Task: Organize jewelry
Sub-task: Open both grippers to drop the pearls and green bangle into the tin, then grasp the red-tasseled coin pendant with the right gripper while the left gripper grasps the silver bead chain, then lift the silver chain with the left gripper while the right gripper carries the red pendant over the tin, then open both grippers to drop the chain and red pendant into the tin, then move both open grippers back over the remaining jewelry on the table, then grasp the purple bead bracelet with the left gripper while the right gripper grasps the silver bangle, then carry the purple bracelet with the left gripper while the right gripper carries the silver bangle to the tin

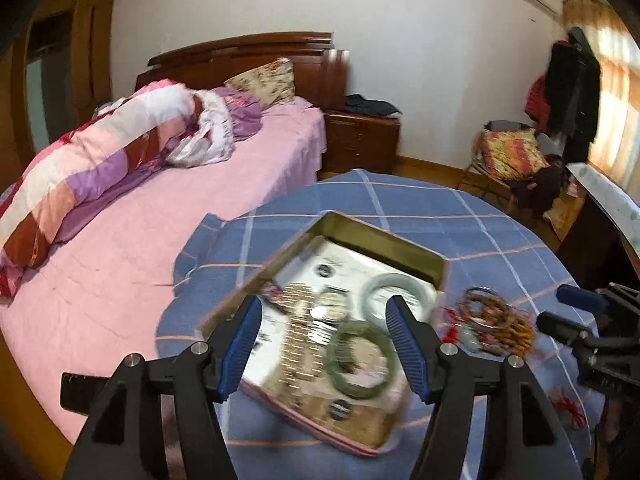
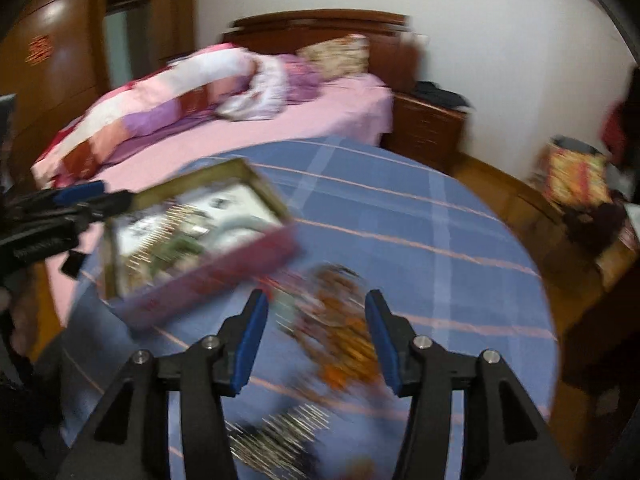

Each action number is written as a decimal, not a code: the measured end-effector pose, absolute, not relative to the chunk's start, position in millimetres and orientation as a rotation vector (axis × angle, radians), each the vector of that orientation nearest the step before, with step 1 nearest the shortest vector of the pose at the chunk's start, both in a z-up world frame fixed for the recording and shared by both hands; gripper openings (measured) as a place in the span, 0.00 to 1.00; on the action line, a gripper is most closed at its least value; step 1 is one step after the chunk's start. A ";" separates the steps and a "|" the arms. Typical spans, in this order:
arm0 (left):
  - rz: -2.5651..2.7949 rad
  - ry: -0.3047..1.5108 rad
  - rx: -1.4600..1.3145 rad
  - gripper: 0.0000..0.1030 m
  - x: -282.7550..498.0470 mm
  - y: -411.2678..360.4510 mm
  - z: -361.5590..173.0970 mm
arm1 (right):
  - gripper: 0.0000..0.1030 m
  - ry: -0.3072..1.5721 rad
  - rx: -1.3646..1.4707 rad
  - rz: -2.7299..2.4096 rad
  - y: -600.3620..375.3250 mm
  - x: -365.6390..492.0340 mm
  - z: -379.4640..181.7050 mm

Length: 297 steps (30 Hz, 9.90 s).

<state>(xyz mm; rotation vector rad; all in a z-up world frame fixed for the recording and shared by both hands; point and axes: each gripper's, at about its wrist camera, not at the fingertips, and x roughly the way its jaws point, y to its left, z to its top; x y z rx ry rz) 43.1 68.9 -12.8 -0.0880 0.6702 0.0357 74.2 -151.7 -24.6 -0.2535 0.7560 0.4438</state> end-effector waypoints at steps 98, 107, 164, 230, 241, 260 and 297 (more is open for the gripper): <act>-0.302 0.478 0.001 0.04 10.6 3.5 88.5 | 0.09 0.584 -0.211 0.407 -180.0 9.0 5.0; -0.213 0.428 0.015 0.04 27.6 35.6 111.5 | 0.09 0.546 -0.227 0.490 -144.4 29.3 23.9; -0.067 0.791 -0.006 0.35 141.1 73.5 -13.6 | 0.53 0.808 -0.178 0.629 -48.8 129.0 -41.8; -0.330 0.779 0.082 0.12 35.8 -52.7 -28.7 | 0.57 0.835 0.025 0.402 -211.3 106.6 -49.8; -0.234 0.703 -0.023 0.12 71.5 -21.2 -5.4 | 0.38 0.895 0.000 0.421 -178.8 147.4 -55.4; -0.262 0.729 -0.053 0.12 66.8 -19.7 -12.6 | 0.20 1.007 -0.080 0.525 -158.3 148.0 -72.9; -0.228 0.617 -0.057 0.13 55.5 13.4 36.0 | 0.07 0.727 -0.055 0.518 -152.5 108.7 -7.3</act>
